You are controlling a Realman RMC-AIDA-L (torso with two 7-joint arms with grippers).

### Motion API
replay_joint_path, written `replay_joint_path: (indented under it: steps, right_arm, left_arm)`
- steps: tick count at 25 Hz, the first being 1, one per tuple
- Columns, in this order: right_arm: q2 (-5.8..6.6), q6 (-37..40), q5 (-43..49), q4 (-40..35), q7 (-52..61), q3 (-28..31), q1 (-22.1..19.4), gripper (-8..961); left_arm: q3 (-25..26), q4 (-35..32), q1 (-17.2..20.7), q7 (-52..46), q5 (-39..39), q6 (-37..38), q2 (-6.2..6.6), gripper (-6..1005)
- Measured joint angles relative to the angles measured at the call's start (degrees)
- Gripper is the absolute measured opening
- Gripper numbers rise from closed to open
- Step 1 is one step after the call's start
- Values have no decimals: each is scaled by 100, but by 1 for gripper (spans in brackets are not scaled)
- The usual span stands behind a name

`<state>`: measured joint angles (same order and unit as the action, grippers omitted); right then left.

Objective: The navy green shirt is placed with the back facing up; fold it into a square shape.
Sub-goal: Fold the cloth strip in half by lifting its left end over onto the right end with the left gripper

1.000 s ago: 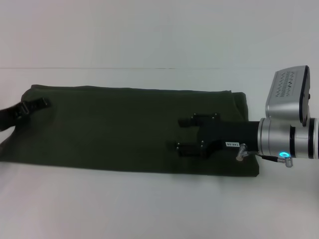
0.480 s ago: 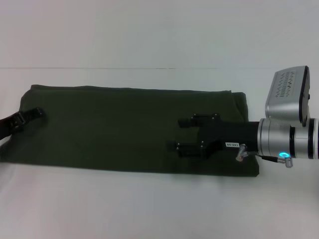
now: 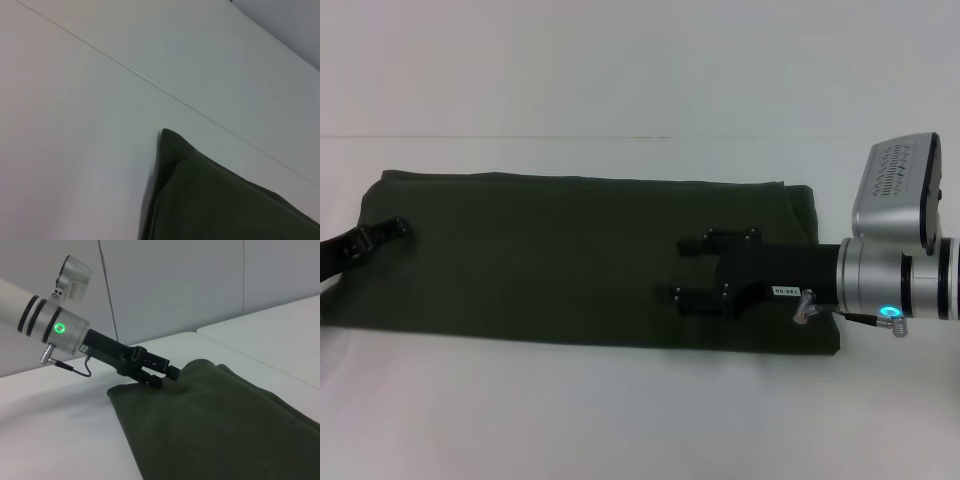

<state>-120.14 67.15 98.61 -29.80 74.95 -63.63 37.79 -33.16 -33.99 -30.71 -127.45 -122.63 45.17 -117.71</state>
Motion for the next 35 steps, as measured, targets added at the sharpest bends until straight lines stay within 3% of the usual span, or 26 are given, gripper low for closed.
replay_joint_path:
  steps: [14, 35]
  right_arm:
    - [0, 0, 0, 3, -5, 0, 0, 787]
    - [0, 0, 0, 9, -3, 0, 0, 787]
  left_arm:
    - [69, -333, 92, 36, 64, 26, 26, 895]
    - [29, -153, 95, 226, 15, -472, -23, 893]
